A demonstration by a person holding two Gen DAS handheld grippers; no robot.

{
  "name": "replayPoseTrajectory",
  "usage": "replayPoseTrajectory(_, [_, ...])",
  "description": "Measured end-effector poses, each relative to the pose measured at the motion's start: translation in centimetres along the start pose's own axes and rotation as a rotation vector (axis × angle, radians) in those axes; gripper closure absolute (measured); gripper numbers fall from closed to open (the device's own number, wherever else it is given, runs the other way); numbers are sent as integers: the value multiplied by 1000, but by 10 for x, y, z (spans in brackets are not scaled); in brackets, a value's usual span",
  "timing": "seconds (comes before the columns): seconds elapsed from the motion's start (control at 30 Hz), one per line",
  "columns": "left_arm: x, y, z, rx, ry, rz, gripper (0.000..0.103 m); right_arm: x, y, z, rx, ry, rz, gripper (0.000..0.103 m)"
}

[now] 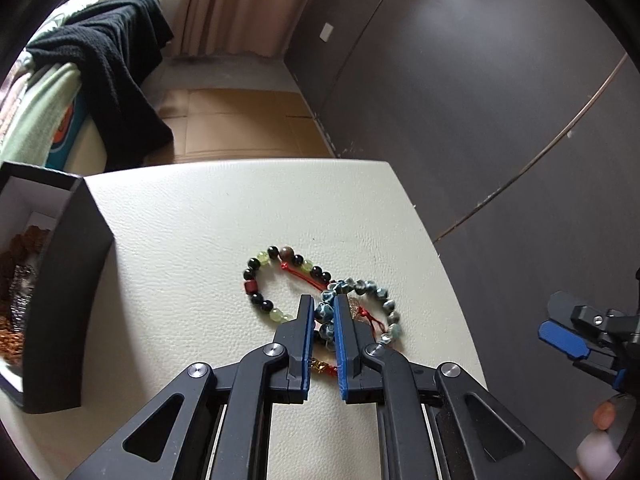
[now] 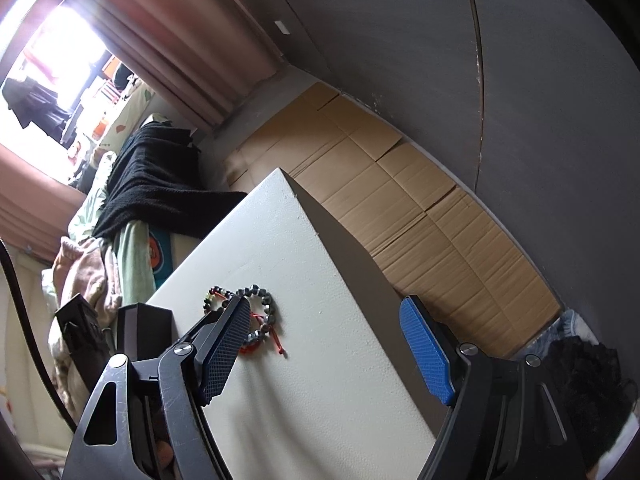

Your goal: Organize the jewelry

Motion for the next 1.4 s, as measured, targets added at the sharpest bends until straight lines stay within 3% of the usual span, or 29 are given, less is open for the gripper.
replayPoseTrajectory(0.47, [3,17,71,142,-97,26,93,-32,-23,-21,-34,-5,116,26])
replayPoseTrajectory(0.77, [-33,15,98,178,-74,84,93,-63,-58,-53,-115,-4,215,38])
replayPoseTrajectory(1.17, [-68,13,134,225,-63,123,93,-91,-77,-89,-115,-74,348,38])
replayPoseTrajectory(1.4, [-84,14,149,254,-57,152,93,-91,-82,-108,-143,-130,372,61])
Point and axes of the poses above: each gripper's, at about its wrist camera, not at the fingertips, and z roughly against the way its jaws point, x to its right, y to its top, the point moved 10 cm from there along -z, roughly the way its jaws point, and after that the axes turned 15 degrees about -z, right-handed, at the moved point
